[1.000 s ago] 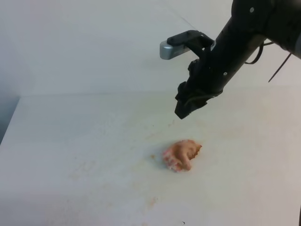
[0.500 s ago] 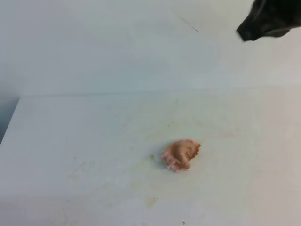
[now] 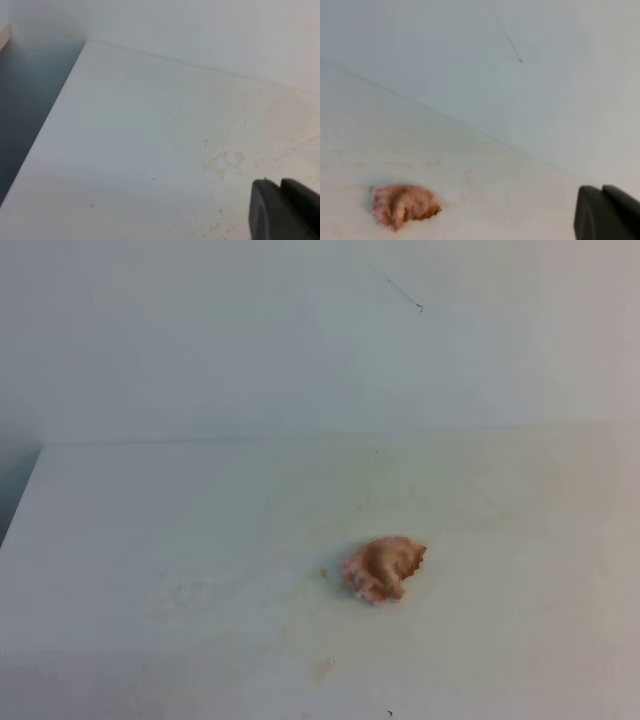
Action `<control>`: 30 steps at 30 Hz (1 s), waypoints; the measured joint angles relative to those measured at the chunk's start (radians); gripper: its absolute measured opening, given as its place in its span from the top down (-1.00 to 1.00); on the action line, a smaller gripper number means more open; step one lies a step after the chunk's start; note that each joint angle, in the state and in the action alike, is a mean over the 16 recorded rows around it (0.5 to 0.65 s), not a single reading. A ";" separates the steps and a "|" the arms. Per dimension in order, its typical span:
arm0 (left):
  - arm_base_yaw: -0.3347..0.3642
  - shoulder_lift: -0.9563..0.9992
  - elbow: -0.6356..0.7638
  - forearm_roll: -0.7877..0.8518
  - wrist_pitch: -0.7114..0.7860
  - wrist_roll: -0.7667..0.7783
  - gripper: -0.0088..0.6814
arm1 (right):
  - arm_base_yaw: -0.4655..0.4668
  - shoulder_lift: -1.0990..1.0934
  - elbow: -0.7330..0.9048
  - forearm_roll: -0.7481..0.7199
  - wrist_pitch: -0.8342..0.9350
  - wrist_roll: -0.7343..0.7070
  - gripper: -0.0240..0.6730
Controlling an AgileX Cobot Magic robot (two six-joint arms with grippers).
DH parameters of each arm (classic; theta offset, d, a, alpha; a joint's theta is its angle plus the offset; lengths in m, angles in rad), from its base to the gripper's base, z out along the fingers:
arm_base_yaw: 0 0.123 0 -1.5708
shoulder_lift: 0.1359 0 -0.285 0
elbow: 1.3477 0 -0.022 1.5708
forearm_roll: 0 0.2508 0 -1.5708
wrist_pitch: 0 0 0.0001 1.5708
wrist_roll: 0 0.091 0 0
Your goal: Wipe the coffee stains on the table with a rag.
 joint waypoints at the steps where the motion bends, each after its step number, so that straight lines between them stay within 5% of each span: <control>1: 0.000 0.000 0.000 0.000 0.000 0.000 0.97 | 0.000 -0.027 0.040 -0.007 -0.022 0.005 0.93; 19: 0.000 0.001 0.000 0.000 0.000 0.000 0.97 | -0.017 -0.133 0.212 -0.027 -0.086 0.015 0.93; 30: 0.000 0.001 0.000 0.000 0.000 0.000 0.97 | -0.189 -0.404 0.455 -0.022 -0.124 0.019 0.93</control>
